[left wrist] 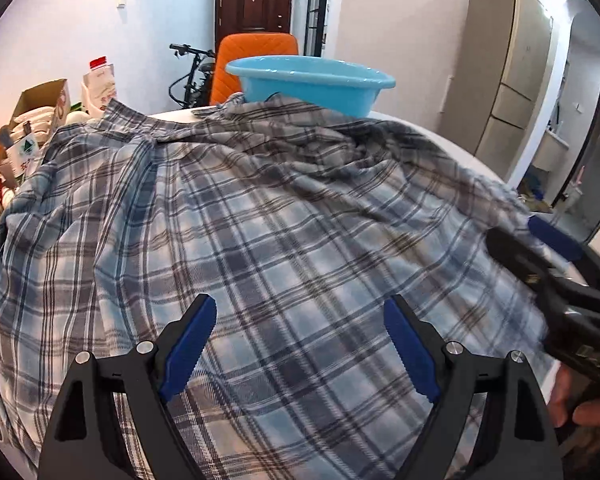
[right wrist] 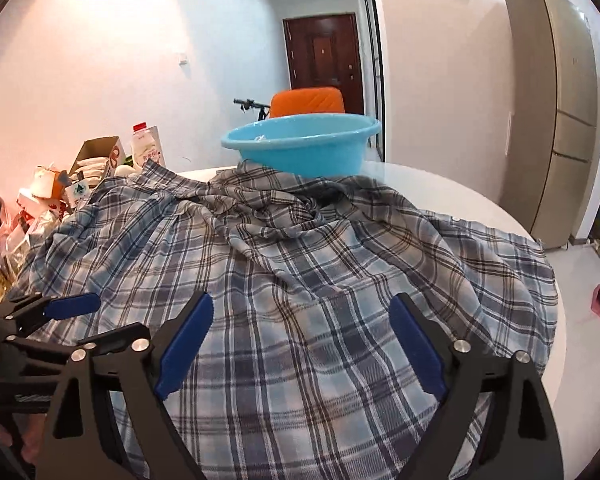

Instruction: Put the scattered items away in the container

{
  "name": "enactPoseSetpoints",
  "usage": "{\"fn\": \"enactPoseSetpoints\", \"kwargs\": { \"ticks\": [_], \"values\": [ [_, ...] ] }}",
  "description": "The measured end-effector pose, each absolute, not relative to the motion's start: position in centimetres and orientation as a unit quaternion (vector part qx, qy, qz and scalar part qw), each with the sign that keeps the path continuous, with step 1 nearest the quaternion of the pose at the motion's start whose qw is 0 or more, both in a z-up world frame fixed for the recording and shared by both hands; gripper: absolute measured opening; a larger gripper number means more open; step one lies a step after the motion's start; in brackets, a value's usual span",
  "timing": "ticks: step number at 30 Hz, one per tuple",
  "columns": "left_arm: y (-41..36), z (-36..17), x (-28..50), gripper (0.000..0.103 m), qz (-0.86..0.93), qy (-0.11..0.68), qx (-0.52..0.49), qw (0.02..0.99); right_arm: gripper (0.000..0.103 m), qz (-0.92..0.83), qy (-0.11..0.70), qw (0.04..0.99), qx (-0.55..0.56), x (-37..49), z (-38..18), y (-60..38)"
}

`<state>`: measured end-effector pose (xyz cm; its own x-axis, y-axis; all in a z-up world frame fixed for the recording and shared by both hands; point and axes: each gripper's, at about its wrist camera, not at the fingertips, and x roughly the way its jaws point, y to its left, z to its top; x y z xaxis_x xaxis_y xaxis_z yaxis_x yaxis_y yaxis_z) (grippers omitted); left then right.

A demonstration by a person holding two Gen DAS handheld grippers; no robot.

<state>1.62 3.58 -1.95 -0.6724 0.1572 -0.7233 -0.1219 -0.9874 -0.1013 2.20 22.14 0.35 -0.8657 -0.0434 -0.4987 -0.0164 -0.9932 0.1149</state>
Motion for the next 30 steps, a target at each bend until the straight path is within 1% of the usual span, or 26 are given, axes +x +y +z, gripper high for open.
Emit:
{"fn": "enactPoseSetpoints", "kwargs": {
  "ticks": [1,3,7,12,17,22,27,30],
  "values": [
    [3.4,-2.4,1.8,0.087,0.913,-0.03,-0.398,0.086,0.096,-0.967,-0.059,0.014,0.248,2.6,0.2,22.2],
    [3.2,-3.4,1.9,0.087,0.907,-0.048,-0.406,0.099,0.098,-0.969,-0.069,0.013,0.237,3.2,0.0,22.4],
    [3.2,-4.2,2.7,0.087,0.91,-0.037,-0.403,0.091,0.098,-0.967,-0.088,-0.002,0.24,3.6,-0.5,23.0],
    [4.0,-4.4,3.9,0.087,0.92,-0.009,-0.38,0.089,0.098,-0.963,-0.089,-0.027,0.254,4.3,-1.9,23.9],
    [4.4,-5.3,4.0,0.087,0.916,-0.02,-0.387,0.101,0.098,-0.962,-0.094,-0.044,0.252,5.2,-2.8,24.6],
    [4.4,-5.5,4.3,0.087,0.919,-0.021,-0.381,0.101,0.099,-0.965,-0.093,-0.029,0.245,5.5,-2.8,24.3],
    [3.9,-5.0,4.6,0.087,0.923,-0.034,-0.371,0.099,0.098,-0.97,-0.066,-0.019,0.232,5.8,-2.7,23.2],
    [3.6,-5.2,4.4,0.087,0.914,-0.059,-0.381,0.128,0.099,-0.973,-0.049,-0.013,0.226,5.9,-2.7,22.5]
  ]
}}
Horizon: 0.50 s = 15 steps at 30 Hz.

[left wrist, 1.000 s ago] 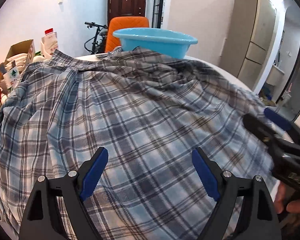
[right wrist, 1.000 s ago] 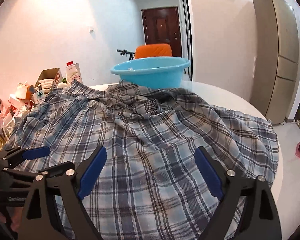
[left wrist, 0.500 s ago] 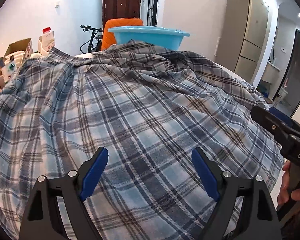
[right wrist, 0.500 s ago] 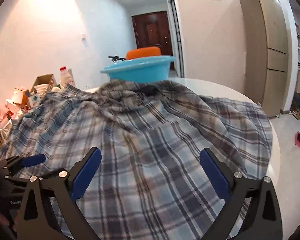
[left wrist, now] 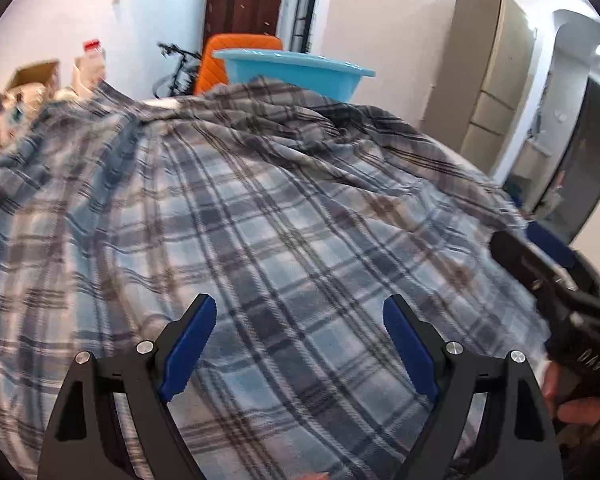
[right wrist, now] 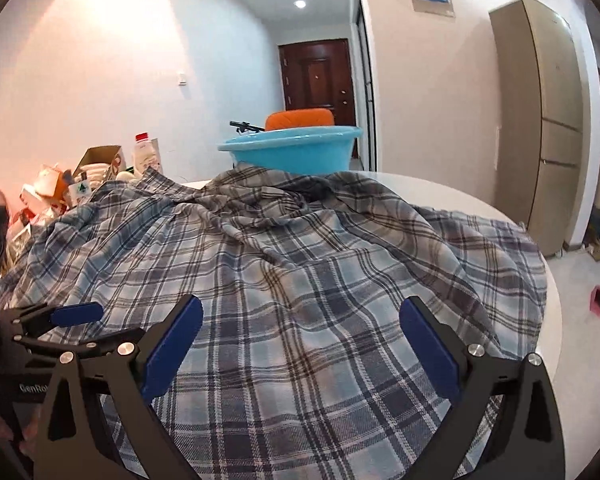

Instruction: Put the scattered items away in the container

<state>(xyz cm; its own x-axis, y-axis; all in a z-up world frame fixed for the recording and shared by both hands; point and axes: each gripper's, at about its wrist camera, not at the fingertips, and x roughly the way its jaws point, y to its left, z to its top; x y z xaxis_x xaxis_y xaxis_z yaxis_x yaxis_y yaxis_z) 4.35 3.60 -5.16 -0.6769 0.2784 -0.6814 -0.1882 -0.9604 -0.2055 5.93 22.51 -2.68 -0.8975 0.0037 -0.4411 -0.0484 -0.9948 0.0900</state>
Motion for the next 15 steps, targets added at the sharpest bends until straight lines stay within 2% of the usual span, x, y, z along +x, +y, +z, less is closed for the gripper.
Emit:
{"fn": "enactPoseSetpoints", "kwargs": {
  "ticks": [15],
  "values": [
    [3.43,-4.94,4.5,0.087,0.917,-0.056,-0.38,0.11,0.099,0.973,0.031,0.01,-0.228,6.12,-2.82,21.47]
  ]
}}
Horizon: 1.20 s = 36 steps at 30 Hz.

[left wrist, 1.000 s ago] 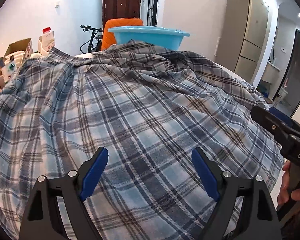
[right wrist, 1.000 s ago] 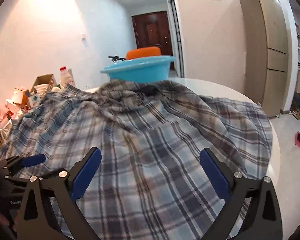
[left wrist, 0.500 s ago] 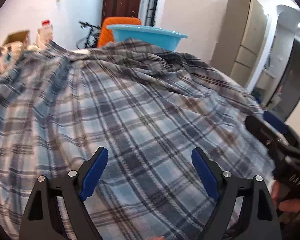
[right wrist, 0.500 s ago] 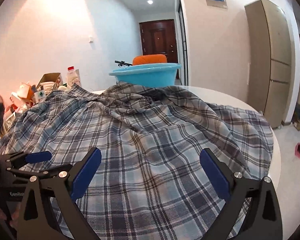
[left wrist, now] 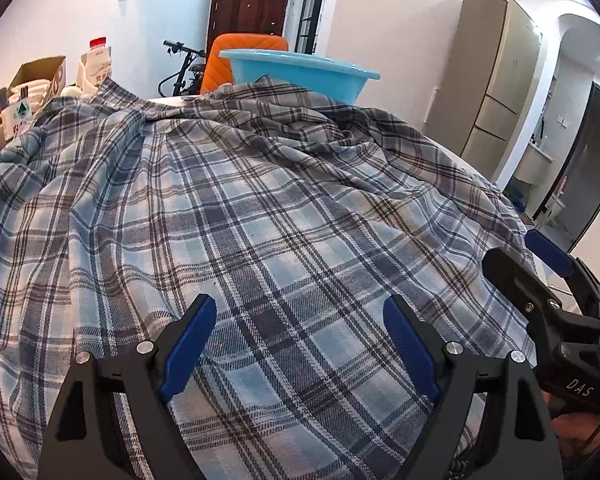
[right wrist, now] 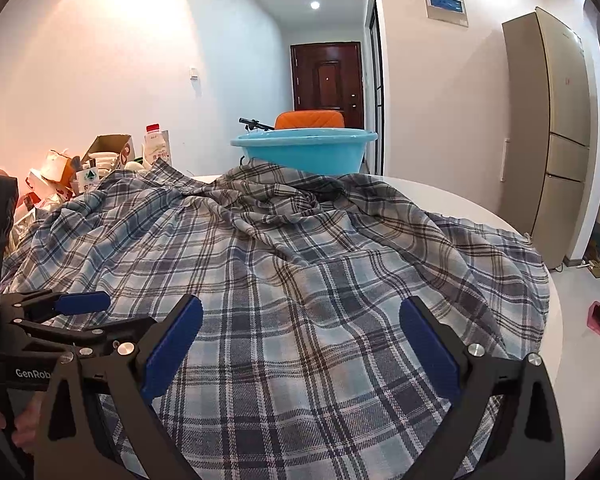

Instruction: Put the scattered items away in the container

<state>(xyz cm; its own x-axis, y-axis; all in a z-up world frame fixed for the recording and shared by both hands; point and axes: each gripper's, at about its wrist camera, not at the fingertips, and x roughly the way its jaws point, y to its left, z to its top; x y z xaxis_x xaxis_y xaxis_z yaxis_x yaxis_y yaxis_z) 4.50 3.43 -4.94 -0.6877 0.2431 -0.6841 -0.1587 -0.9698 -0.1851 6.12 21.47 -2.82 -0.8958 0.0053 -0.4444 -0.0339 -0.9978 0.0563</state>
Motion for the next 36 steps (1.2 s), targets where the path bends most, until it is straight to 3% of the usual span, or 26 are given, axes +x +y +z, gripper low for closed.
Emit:
{"fn": "enactPoseSetpoints", "kwargs": {
  "ticks": [36],
  "values": [
    [3.5,-4.6,4.8,0.087,0.926,-0.037,-0.364,0.093,0.099,0.968,0.033,-0.005,-0.247,5.8,-3.6,20.4]
  ]
}}
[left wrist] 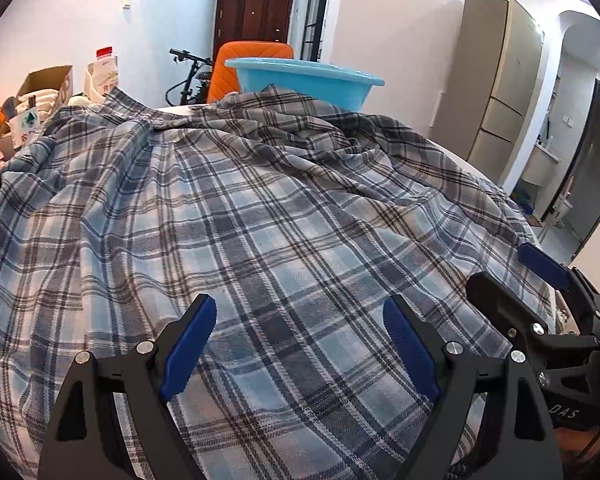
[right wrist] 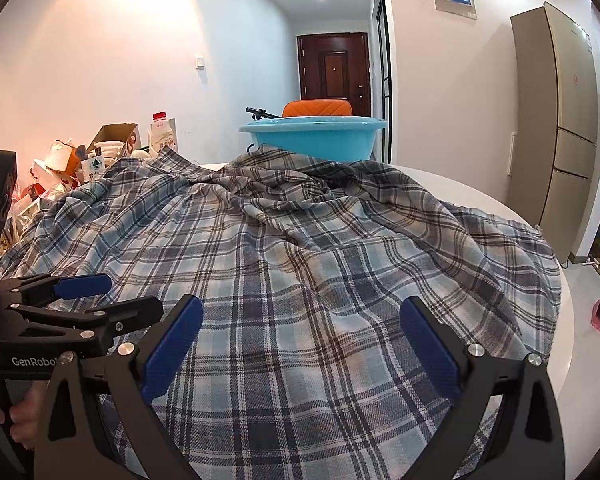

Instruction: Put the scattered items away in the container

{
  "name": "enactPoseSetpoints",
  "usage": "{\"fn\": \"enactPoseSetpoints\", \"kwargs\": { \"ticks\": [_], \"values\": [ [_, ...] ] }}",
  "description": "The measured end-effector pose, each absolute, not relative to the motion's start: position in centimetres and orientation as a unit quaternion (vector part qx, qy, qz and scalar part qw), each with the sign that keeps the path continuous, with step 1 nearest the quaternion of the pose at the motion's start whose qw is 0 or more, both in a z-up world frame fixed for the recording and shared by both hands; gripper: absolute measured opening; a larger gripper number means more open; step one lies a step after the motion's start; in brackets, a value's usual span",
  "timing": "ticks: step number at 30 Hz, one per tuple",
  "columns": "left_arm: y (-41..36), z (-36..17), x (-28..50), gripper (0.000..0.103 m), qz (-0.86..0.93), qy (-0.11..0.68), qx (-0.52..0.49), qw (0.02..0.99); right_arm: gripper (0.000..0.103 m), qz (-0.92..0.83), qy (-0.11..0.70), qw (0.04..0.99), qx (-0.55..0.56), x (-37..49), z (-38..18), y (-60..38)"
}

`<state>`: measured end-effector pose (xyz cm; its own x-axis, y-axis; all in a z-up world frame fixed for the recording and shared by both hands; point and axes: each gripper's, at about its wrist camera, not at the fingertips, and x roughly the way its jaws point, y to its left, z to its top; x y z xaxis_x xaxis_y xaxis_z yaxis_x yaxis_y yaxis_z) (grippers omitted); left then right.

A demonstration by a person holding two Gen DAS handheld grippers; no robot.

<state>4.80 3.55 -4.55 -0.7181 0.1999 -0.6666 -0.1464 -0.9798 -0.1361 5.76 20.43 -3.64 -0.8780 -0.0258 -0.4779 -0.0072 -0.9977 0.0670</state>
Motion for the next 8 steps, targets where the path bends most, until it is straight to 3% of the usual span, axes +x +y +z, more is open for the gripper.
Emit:
{"fn": "enactPoseSetpoints", "kwargs": {
  "ticks": [8],
  "values": [
    [3.28,-4.38,4.9,0.087,0.928,-0.033,-0.359,0.091,0.099,-0.967,-0.036,0.007,0.254,5.46,-3.92,20.35]
  ]
}}
